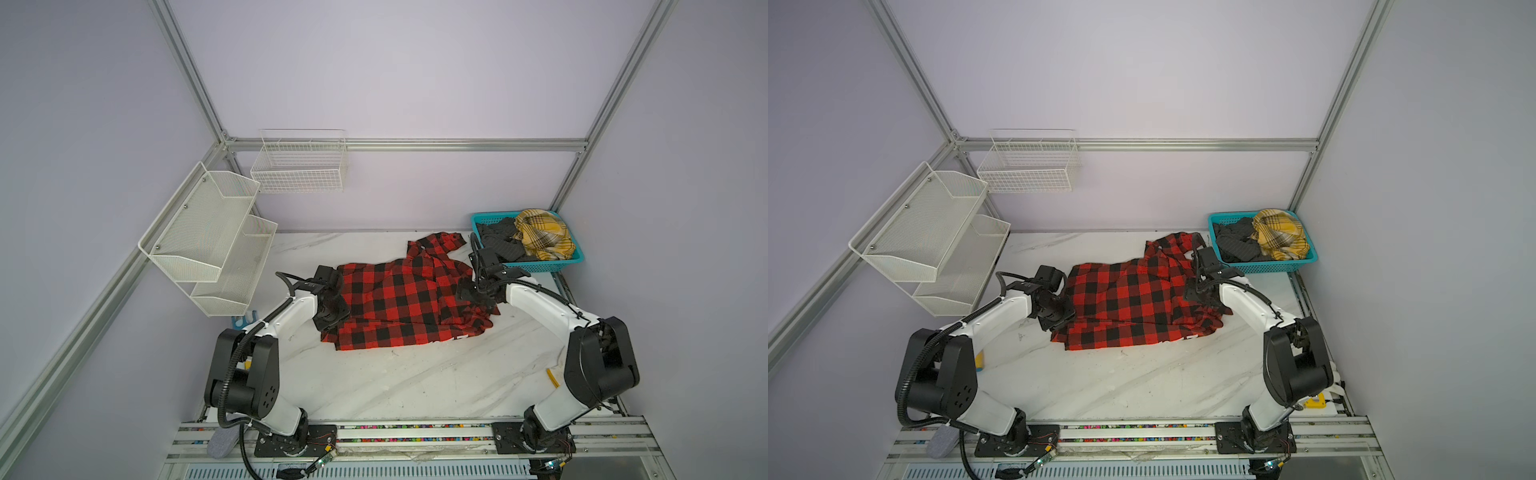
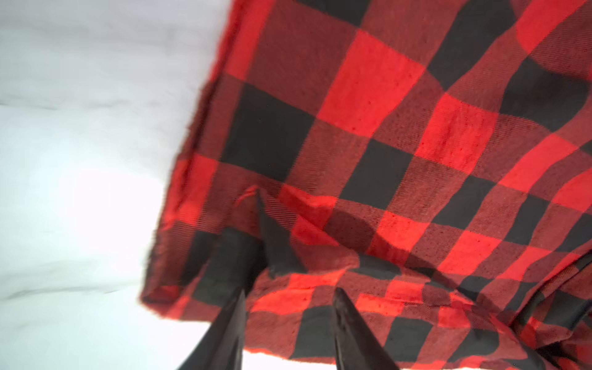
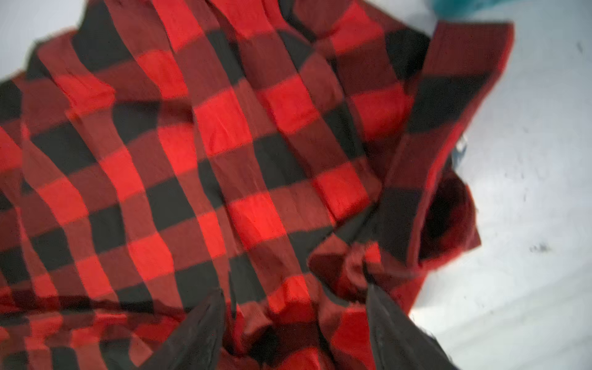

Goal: Fold and stack the long sleeve shirts

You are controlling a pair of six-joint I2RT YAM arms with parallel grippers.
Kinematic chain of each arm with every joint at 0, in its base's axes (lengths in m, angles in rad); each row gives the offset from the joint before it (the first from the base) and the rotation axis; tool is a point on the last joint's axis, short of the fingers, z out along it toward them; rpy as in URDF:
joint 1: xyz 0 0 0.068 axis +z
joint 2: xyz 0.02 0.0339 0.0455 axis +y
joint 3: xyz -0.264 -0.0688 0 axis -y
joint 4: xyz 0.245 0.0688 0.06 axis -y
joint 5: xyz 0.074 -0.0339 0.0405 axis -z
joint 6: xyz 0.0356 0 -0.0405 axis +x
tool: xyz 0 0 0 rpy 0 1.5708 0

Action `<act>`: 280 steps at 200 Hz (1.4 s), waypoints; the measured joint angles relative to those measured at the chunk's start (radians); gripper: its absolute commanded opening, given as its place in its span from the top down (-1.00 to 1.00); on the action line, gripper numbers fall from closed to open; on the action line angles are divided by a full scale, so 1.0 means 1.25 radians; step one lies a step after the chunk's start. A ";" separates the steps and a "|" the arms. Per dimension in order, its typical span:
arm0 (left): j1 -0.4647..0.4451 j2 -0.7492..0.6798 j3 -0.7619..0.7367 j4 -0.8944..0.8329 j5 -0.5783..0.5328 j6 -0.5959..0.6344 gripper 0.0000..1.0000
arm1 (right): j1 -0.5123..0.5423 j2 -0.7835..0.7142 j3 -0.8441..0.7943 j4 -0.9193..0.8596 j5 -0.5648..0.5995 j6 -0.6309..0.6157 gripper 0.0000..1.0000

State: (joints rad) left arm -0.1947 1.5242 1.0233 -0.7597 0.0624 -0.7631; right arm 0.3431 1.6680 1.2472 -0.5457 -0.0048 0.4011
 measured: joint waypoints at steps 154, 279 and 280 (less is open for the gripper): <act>0.092 -0.122 -0.158 0.042 0.178 -0.030 -0.13 | -0.020 0.202 0.074 0.028 -0.016 -0.058 0.83; 0.108 0.042 -0.119 0.153 0.223 -0.036 0.22 | -0.020 0.169 0.072 0.030 -0.038 -0.053 0.96; 0.109 0.042 -0.118 0.154 0.223 -0.036 0.23 | -0.020 0.169 0.072 0.030 -0.038 -0.053 0.96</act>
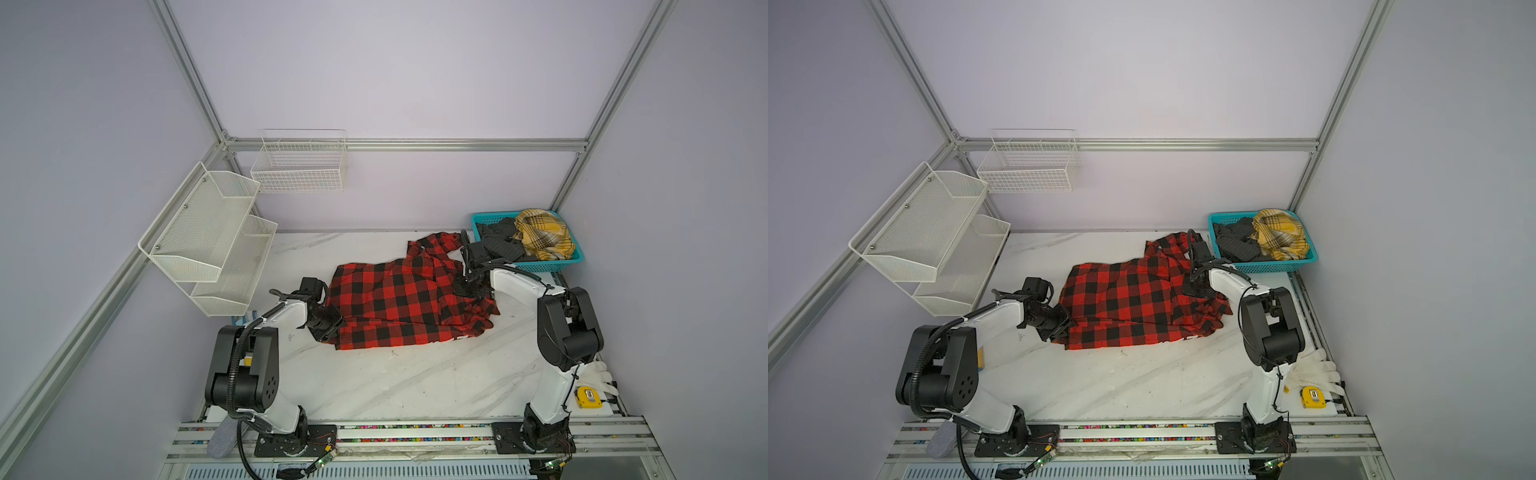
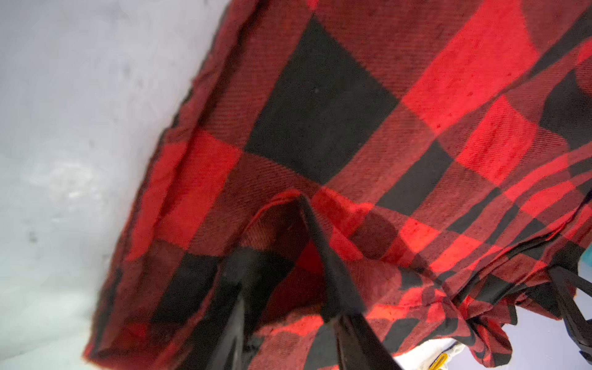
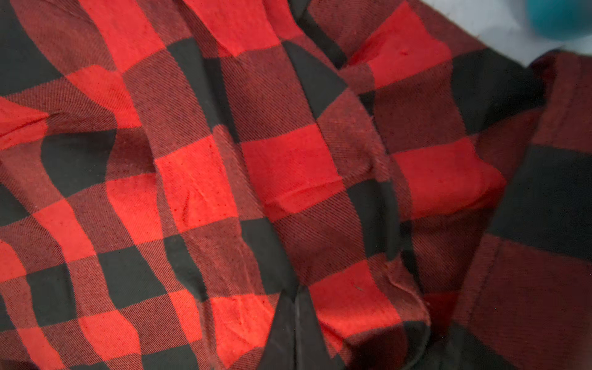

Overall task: Fold and stack the long sleeve shirts
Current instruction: 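Lift the shirt with both grippers and swing it toward the basket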

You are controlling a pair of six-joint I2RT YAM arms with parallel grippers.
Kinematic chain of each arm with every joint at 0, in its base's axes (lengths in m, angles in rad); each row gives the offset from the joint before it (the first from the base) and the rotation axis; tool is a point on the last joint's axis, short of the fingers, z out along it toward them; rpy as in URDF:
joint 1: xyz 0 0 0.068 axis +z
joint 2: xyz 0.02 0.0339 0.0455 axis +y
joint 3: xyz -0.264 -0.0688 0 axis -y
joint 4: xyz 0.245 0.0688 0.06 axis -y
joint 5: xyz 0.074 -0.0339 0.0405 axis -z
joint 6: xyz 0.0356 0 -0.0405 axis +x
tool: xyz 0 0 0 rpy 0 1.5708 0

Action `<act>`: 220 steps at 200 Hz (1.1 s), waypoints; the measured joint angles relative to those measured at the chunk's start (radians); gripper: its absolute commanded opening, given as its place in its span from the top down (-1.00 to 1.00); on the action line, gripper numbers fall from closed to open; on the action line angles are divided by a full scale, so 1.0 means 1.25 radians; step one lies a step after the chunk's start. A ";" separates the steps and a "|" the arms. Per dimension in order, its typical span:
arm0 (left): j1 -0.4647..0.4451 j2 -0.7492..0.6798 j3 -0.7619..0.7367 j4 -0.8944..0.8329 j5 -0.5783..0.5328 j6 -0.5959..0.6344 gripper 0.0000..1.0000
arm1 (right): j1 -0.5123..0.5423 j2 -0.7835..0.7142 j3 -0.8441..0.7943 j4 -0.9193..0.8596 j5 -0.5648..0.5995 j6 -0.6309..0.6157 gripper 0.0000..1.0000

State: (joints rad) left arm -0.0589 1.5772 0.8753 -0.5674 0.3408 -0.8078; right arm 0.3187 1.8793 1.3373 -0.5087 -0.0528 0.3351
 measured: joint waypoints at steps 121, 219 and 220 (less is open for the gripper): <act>0.001 -0.007 0.025 0.012 0.005 0.013 1.00 | 0.000 -0.011 0.010 -0.003 -0.009 0.022 1.00; 0.082 -0.044 0.339 -0.063 -0.058 0.062 1.00 | -0.066 0.038 0.454 -0.020 -0.076 0.073 1.00; 0.084 -0.045 0.339 -0.064 -0.058 0.062 1.00 | -0.067 0.038 0.457 -0.020 -0.077 0.073 1.00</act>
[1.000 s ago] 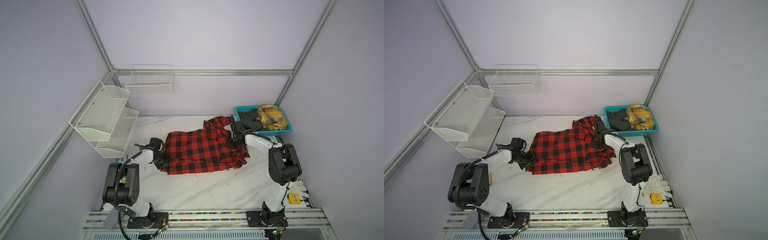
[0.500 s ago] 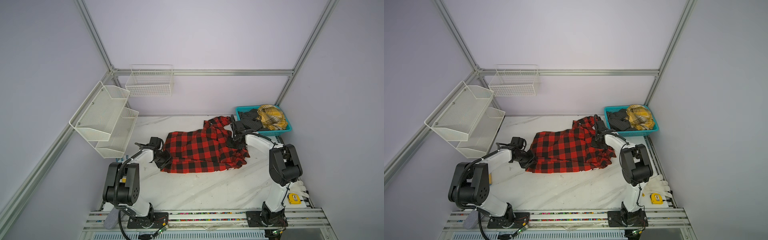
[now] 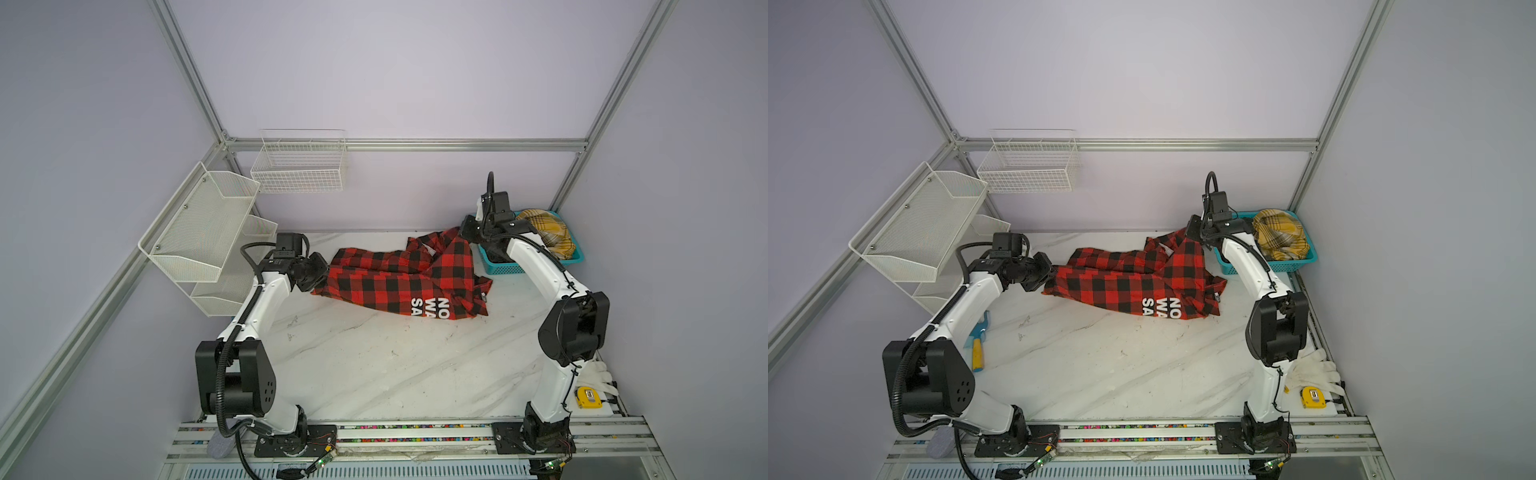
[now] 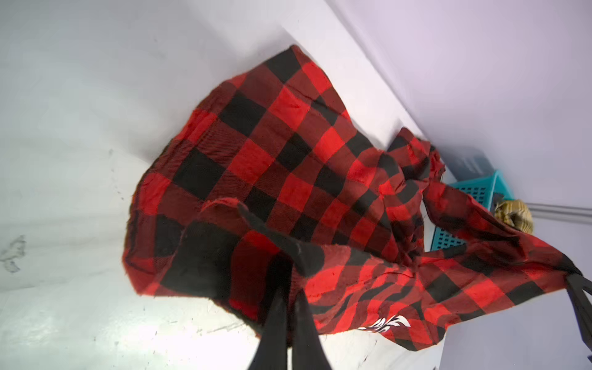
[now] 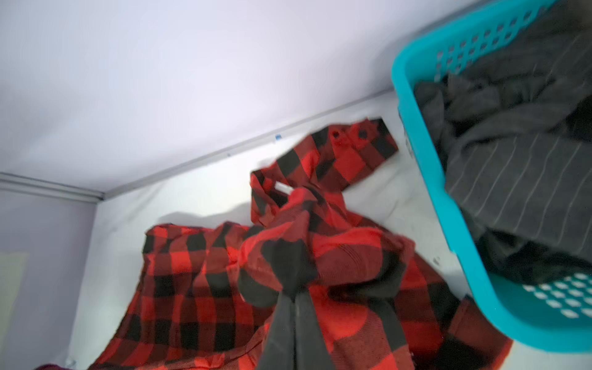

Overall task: Fold and stack the long sleeve shirts
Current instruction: 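Lift the shirt with both grippers and swing it toward the basket, then lower the shirt flat onto the table with both grippers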

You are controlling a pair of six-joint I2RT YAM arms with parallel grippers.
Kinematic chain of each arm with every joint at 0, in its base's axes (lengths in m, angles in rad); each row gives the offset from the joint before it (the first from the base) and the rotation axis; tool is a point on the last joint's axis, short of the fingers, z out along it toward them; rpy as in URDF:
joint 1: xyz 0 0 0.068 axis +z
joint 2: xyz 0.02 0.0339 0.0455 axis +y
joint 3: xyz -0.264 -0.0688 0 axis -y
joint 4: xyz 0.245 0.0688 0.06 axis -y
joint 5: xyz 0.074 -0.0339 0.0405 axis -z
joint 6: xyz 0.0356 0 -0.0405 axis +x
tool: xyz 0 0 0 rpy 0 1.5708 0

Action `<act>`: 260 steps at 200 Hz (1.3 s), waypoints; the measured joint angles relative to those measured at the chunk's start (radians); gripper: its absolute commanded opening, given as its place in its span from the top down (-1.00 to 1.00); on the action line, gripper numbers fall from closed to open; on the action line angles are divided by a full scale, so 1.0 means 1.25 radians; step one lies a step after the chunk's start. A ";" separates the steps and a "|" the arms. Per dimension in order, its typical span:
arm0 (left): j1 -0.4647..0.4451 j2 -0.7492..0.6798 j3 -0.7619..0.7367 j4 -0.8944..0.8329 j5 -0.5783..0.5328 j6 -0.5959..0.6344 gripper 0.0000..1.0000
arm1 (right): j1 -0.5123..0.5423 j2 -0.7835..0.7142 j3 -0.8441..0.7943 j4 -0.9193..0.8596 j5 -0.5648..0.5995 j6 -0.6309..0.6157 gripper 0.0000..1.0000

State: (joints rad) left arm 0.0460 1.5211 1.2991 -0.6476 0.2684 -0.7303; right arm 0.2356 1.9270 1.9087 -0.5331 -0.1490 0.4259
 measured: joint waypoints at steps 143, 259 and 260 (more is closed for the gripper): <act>0.045 -0.277 -0.468 -0.073 0.003 -0.029 1.00 | -0.006 -0.739 -0.710 -0.009 -0.012 0.088 1.00; 0.045 -0.235 -0.451 -0.143 -0.027 -0.006 1.00 | -0.004 -0.688 -0.723 -0.073 -0.023 0.110 1.00; 0.045 -0.234 -0.450 -0.143 -0.027 -0.006 1.00 | -0.004 -0.681 -0.717 -0.070 -0.023 0.110 1.00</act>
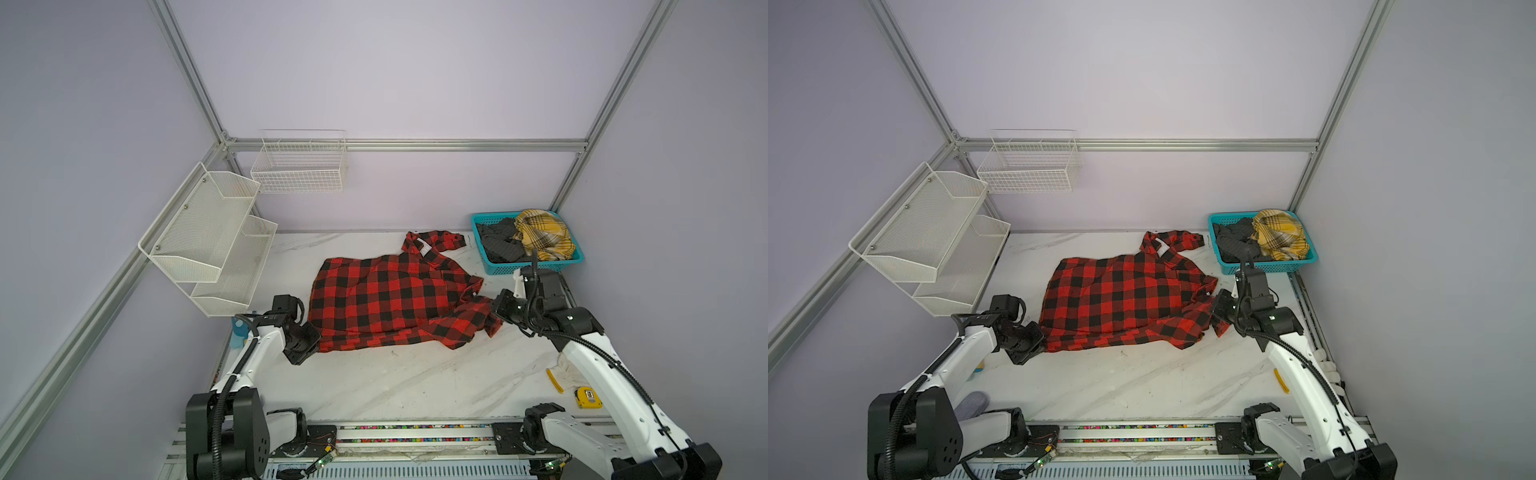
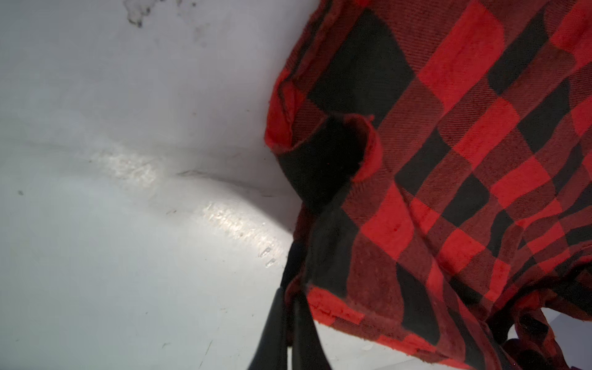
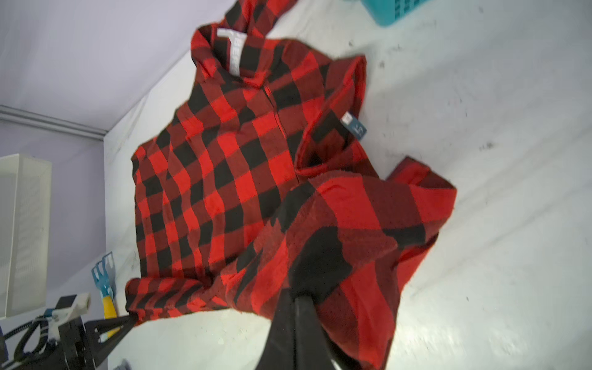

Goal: Fold and stack the long sleeve shirts

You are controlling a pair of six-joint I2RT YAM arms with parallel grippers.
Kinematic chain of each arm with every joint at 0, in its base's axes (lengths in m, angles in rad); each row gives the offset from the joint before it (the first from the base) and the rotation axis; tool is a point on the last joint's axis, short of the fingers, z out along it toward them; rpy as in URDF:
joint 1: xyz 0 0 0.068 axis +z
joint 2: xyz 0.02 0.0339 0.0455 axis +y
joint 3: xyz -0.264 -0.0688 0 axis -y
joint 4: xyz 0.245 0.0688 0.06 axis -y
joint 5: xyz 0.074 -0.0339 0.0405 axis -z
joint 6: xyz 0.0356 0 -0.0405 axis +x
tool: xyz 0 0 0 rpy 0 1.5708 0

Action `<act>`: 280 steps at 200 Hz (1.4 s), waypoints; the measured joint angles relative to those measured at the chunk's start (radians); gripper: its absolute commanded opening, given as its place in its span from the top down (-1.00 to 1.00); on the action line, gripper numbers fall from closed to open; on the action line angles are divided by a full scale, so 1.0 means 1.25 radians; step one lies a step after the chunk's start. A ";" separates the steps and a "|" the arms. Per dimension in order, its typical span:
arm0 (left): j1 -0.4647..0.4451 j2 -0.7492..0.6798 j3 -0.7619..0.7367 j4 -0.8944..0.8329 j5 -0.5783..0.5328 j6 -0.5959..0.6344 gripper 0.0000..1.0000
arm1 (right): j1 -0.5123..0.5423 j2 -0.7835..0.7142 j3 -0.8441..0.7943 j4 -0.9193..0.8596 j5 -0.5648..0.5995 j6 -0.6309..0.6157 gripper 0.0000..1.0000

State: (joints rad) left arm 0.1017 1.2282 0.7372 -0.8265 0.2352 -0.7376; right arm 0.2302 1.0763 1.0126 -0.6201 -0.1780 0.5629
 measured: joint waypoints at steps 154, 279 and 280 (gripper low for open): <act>-0.005 0.451 0.296 0.159 -0.006 0.044 1.00 | 0.010 0.507 0.221 0.217 0.026 -0.102 1.00; -0.005 0.423 0.343 0.188 -0.010 0.038 1.00 | 0.032 0.550 0.282 0.212 0.090 -0.120 1.00; -0.005 0.424 0.344 0.189 -0.010 0.038 1.00 | 0.032 0.550 0.282 0.212 0.091 -0.120 1.00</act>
State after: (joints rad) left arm 0.0956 1.7580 1.1667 -0.5903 0.2230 -0.6903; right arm 0.2703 1.7634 1.3651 -0.3550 -0.0647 0.4129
